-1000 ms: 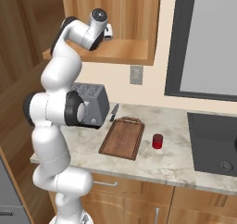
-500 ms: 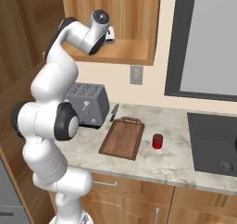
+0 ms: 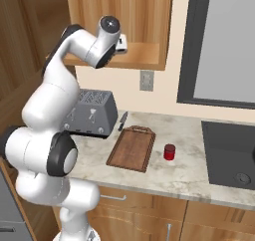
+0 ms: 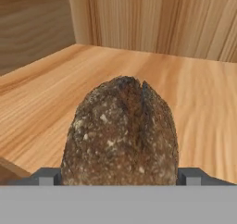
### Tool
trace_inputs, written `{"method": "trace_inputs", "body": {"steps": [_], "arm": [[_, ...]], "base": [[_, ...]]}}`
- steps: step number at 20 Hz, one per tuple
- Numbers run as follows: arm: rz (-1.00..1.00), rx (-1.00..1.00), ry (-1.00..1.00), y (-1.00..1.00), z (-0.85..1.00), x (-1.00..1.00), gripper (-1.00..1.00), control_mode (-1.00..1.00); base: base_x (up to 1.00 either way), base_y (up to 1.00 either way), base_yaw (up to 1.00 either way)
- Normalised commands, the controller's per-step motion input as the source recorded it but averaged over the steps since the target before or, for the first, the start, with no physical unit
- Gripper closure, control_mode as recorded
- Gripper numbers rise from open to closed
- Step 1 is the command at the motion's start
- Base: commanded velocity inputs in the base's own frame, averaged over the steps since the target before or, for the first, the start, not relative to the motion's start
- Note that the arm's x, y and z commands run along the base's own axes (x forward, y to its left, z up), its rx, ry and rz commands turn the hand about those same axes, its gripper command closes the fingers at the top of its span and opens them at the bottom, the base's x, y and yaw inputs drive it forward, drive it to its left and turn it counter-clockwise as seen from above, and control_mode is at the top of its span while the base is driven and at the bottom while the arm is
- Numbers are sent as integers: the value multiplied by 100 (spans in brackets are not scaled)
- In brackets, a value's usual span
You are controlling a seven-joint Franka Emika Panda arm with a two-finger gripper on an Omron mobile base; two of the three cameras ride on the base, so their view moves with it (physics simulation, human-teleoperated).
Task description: Pick the bread, place it on the cutting board, pick the jam, place it on the counter, and close the cabinet.
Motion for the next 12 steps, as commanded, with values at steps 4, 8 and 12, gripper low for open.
{"method": "trace_inputs", "body": {"steps": [4,8,12], "arm": [[-7,0,1,-36,0,-57,100,-100],[-7,0,4,-36,0,-60,100,-100],[-7,0,9,-33,0,-56,100,-100]], "base": [[0,0,0],[0,0,0],[0,0,0]]}}
